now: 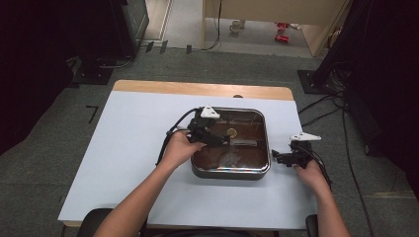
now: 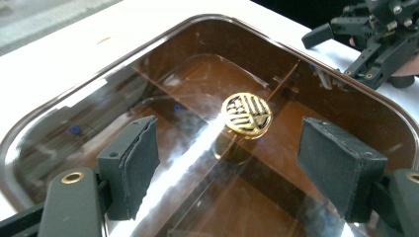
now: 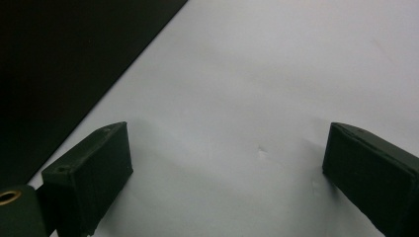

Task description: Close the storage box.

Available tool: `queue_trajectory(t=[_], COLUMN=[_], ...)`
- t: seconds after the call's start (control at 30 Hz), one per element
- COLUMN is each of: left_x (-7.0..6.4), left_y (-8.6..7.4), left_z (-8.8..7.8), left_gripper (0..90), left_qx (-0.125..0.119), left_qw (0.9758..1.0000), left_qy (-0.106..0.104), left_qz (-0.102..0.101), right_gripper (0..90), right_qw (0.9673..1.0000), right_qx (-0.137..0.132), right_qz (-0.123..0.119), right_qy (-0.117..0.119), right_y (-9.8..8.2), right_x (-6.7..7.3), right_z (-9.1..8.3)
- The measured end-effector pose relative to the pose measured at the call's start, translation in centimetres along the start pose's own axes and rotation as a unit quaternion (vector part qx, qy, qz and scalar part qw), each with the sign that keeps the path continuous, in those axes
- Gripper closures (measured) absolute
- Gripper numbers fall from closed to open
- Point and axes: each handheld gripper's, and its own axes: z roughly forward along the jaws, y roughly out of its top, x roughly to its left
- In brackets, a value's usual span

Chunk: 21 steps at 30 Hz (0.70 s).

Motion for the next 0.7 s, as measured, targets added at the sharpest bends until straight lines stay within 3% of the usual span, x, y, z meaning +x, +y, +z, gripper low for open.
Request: queue_trajectory(t=[0.2,0.5,0.7], left_x=[0.7,1.2,1.5], left_y=[-1.2,-3.4,-4.7], left_z=[-1.7,-4.6,-5.9], left_gripper=[24.0,22.9,22.7], left_qx=[-0.007,-0.02,-0.024], left_qw=[0.9998,0.999,0.9981], left_qy=[0.011,0.039,0.053], left_qz=[-0.018,-0.011,-0.021], right_gripper=[4.2,4.2,4.2], right_qw=[1.0,1.0,1.0], right_qx=[0.0,0.0,0.0], right_qz=[0.0,0.0,0.0], right_qy=[0.0,0.0,0.0], right_y=[0.0,0.0,0.0], right_x=[0.0,0.0,0.0], right_z=[0.0,0.0,0.0])
